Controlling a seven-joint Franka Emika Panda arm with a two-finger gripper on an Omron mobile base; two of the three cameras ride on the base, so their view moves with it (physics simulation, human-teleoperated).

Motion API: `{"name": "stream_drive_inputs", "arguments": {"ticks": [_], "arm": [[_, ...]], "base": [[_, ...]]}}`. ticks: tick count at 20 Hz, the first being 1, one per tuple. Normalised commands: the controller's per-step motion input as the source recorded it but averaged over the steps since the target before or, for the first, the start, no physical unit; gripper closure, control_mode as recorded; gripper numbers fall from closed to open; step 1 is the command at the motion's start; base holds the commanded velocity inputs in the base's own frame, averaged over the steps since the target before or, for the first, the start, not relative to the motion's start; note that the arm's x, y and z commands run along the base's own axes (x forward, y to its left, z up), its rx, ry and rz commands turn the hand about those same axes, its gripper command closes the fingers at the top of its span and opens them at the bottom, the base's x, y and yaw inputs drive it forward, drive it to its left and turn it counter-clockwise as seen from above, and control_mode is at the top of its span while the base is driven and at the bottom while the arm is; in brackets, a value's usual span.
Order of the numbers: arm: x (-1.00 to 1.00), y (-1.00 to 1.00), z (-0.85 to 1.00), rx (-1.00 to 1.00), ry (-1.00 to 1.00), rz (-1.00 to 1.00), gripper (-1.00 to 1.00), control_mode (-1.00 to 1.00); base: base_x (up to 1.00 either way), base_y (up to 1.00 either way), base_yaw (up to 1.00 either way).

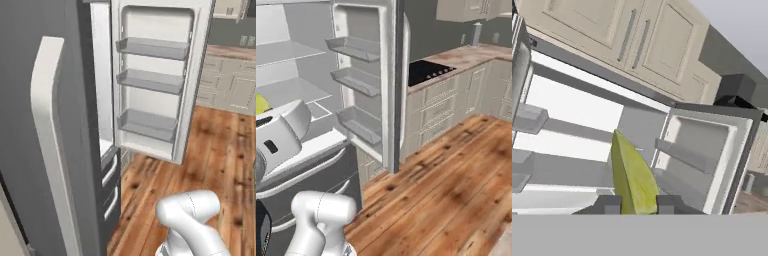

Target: There is a bowl on the dining counter. Grab a lemon wedge from the fridge and place it in the bowl. Then get the liquor bottle and glass cup from the cabinet and place them next to the bowl.

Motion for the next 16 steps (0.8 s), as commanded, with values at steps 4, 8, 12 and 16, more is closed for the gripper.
{"name": "stream_drive_inputs", "arguments": {"ticks": [4,8,12,16], "arm": [[0.0,0.0,0.0,0.0,0.0,0.0,1.0,1.0],[0.0,0.0,0.0,0.0,0.0,0.0,1.0,1.0],[0.0,0.0,0.0,0.0,0.0,0.0,1.0,1.0],[0.0,0.0,0.0,0.0,0.0,0.0,1.0,1.0]], "base": [[-0.86,0.22,-0.71],[-0.88,0.22,-0.7],[-0.94,0.09,-0.65],[-0.98,-0.21,-0.5]]}}
